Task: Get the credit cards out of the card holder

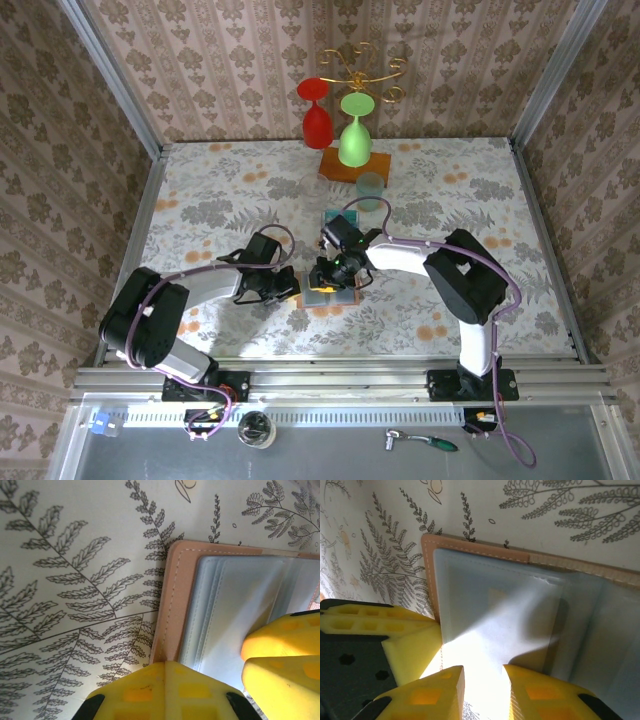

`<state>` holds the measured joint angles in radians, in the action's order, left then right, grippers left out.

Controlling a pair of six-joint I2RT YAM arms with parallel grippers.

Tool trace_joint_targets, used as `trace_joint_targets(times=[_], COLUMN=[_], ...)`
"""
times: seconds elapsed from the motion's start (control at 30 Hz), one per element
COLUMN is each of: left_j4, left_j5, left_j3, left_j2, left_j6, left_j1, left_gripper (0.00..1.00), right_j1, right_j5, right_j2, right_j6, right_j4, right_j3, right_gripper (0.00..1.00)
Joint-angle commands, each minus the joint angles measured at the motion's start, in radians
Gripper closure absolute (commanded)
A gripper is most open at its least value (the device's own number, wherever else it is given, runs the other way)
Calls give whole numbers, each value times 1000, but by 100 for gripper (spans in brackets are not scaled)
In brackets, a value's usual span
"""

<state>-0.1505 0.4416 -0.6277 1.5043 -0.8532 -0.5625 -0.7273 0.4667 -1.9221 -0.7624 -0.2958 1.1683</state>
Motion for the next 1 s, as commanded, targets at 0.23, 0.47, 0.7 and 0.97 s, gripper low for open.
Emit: trace_joint_targets(times=[0.23, 0.47, 0.7, 0.97], left_j4=[-21, -41, -85, -55], left_j5=[-16, -44, -32, -17], left_j3=[14, 9, -29, -50], left_j2=[16, -42, -80, -83], left_j6=[8, 3, -1, -35], left_j1=[-5, -4, -7, -24], left_gripper=[95, 95, 93, 89], right_j1=[-8, -6, 4, 21], right_j5=[-131, -134, -100, -59], right_j2=[50, 57, 69, 93], right_j6=[35, 38, 32, 21], right_j4=[-126, -111, -65, 2], right_j3=[10, -11, -40, -91], right_gripper=[71, 71, 72, 74])
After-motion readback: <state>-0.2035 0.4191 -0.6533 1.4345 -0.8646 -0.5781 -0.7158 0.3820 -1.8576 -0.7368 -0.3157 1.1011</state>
